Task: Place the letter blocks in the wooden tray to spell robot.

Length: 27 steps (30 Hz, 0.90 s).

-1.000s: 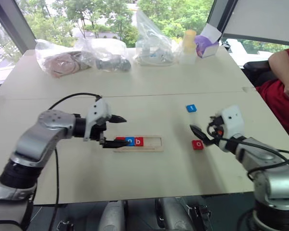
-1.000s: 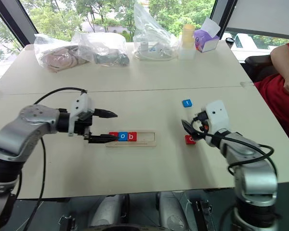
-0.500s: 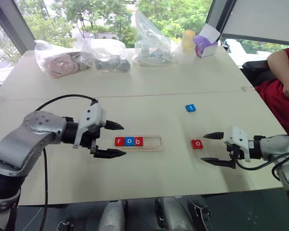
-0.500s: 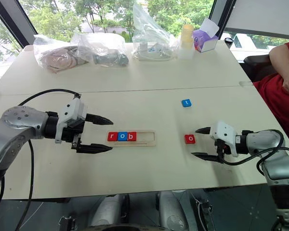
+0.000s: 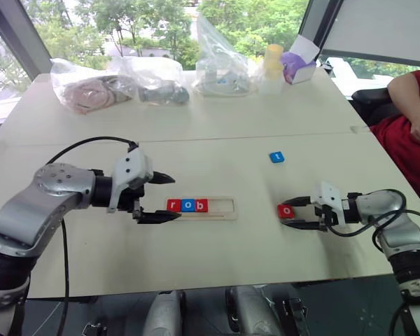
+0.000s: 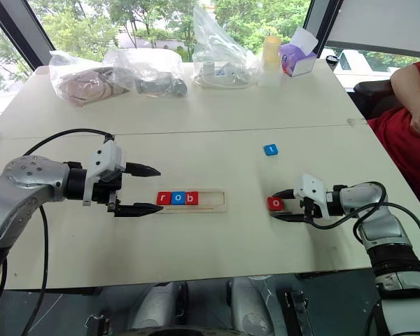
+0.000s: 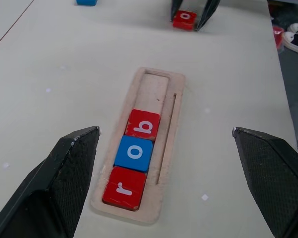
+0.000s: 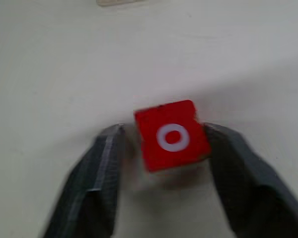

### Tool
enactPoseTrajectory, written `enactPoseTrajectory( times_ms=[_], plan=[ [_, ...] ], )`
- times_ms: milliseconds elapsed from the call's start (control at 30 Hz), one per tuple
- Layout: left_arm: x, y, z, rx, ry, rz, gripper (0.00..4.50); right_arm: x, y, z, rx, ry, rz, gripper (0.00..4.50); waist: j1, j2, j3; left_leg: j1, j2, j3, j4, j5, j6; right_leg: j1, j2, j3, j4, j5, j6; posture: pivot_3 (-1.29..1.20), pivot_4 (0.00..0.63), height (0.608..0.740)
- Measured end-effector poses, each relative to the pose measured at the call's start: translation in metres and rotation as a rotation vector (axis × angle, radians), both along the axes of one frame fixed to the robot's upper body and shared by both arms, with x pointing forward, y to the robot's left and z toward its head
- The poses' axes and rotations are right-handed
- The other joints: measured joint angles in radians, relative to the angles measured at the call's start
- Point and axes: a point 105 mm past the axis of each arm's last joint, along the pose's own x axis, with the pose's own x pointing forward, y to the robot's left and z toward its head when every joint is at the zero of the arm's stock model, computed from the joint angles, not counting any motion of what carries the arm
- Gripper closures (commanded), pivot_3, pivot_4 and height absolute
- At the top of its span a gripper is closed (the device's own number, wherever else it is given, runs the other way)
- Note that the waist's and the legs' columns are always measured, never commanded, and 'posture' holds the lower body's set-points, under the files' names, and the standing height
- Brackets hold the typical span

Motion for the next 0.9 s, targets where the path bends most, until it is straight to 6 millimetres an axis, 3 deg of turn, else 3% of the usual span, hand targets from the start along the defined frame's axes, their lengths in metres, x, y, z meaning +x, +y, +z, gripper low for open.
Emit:
enactPoseTrajectory(
  times_ms=[233, 300, 400, 467, 633, 900],
  plan=[
    [-0.001, 0.01, -0.005, 0.022, 0.021, 0.028, 0.0, 0.005, 0.009, 0.005, 0.047, 0.054, -0.042, 3.34, -0.002, 0.0, 0.0, 0.011, 0.001, 0.0, -0.002, 0.0, 0.0, 0.008, -0.001, 0.001, 0.0, -0.002, -0.004, 0.0, 0.15, 0.74],
    [0.0, 0.018, -0.006, 0.038, 0.028, 0.052, 0.0, 0.01, 0.031, 0.018, 0.1, 0.049, -0.018, 3.34, -0.005, 0.001, 0.001, 0.011, 0.001, 0.0, -0.002, 0.0, 0.0, 0.008, 0.0, 0.001, 0.001, -0.002, -0.003, 0.0, 0.15, 0.74],
    [0.001, 0.032, -0.01, 0.076, 0.04, 0.086, 0.0, 0.017, 0.08, 0.049, 0.172, -0.019, 0.077, 3.34, -0.006, 0.001, 0.001, 0.011, 0.001, 0.0, -0.003, 0.0, 0.0, 0.007, 0.0, 0.001, 0.002, -0.001, -0.003, 0.0, 0.15, 0.74],
    [0.001, 0.038, -0.016, 0.09, 0.059, 0.102, 0.0, 0.018, 0.101, 0.056, 0.175, -0.039, 0.117, 3.34, 0.003, 0.001, 0.001, 0.01, 0.001, -0.001, -0.004, 0.0, 0.0, 0.007, 0.0, 0.0, 0.001, -0.002, -0.003, 0.0, 0.15, 0.74],
    [0.0, 0.042, -0.02, 0.099, 0.069, 0.12, 0.0, 0.016, 0.139, 0.037, 0.129, 0.006, 0.188, 3.34, 0.016, 0.001, 0.001, 0.006, 0.0, -0.001, -0.003, 0.0, 0.0, 0.005, -0.003, 0.0, -0.001, -0.003, -0.003, 0.0, 0.15, 0.74],
    [-0.001, 0.037, -0.022, 0.082, 0.045, 0.141, 0.0, 0.025, 0.151, 0.024, 0.03, -0.012, 0.198, 3.34, 0.024, 0.001, 0.001, 0.005, 0.001, -0.001, -0.003, 0.0, 0.0, 0.005, -0.003, 0.0, -0.002, -0.002, -0.002, 0.0, 0.15, 0.74]
  ],
)
